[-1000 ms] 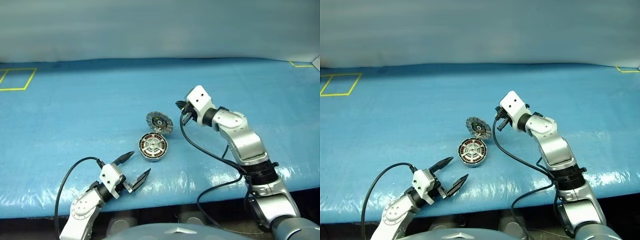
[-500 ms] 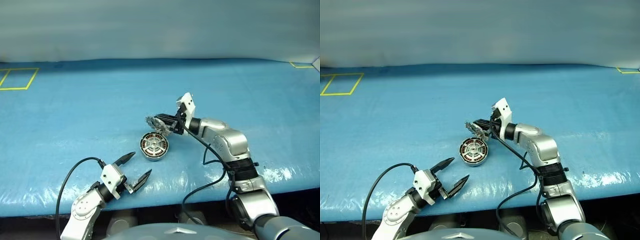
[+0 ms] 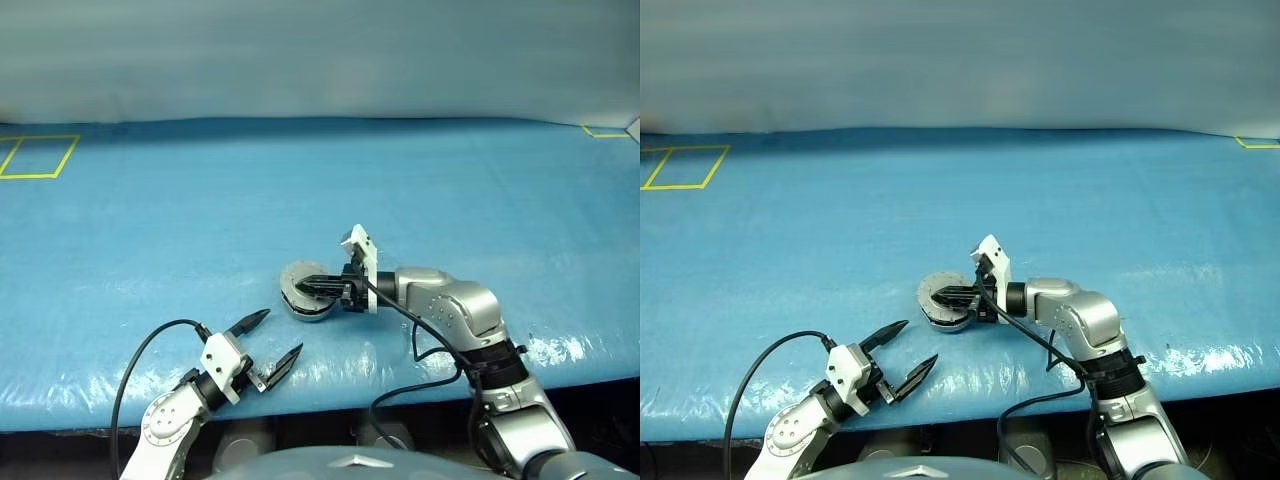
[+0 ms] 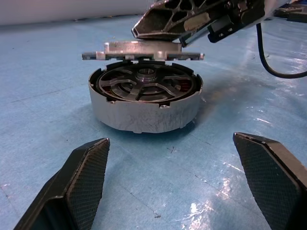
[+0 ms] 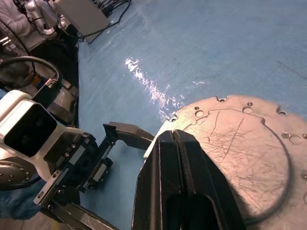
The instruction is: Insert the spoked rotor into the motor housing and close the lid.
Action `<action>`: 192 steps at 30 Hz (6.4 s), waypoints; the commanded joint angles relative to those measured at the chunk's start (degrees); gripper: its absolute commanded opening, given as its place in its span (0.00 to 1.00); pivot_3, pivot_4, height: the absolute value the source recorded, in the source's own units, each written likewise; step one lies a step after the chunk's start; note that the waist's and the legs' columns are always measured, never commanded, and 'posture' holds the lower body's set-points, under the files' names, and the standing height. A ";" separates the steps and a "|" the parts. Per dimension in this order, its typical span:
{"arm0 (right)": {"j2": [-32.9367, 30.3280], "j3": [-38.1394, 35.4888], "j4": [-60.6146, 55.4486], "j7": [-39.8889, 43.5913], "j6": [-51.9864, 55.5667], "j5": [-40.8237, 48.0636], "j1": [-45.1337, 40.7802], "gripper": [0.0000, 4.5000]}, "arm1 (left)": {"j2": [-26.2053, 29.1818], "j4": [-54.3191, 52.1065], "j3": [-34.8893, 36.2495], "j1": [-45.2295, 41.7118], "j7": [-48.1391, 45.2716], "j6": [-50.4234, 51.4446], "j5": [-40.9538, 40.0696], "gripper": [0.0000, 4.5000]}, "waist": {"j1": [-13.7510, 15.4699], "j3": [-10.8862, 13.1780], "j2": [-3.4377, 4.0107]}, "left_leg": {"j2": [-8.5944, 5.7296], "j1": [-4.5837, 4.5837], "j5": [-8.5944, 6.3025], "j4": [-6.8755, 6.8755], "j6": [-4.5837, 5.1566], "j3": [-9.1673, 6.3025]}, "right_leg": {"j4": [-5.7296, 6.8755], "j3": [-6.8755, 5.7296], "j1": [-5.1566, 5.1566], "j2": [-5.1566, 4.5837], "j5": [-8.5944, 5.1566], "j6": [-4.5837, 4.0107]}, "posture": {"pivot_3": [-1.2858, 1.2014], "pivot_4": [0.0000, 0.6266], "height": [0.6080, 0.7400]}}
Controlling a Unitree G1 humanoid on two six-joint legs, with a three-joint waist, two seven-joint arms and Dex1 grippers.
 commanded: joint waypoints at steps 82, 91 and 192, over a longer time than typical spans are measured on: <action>-1.34 13.36 -14.80 -19.59 -11.62 -24.66 11.22 0.67 | 0.15 -0.34 1.56 -1.09 -0.41 -1.05 0.22 1.00 | 0.26 -0.18 0.15 | 0.05 0.10 -0.01 0.04 0.00 -0.06 | -0.06 -0.05 -0.01 -0.09 -0.01 0.06 | 0.52 0.24 1.00; -2.20 12.29 -12.85 -17.30 -12.33 -24.42 8.58 0.67 | 0.10 -1.00 1.29 -1.11 -0.29 -0.53 0.37 1.00 | 0.28 -0.18 0.15 | 0.04 0.08 0.00 0.02 0.00 -0.06 | -0.06 -0.06 0.05 -0.08 -0.01 0.06 | 0.52 0.24 1.00; -3.38 11.62 0.76 -8.43 -22.72 -27.70 1.63 0.67 | 5.48 -2.09 7.35 -33.66 5.04 60.01 -24.60 0.00 | 0.10 -0.16 0.08 | -0.04 0.65 0.03 -0.09 -0.10 -0.08 | -0.02 -0.02 0.30 0.10 -0.02 0.02 | 0.52 0.24 1.00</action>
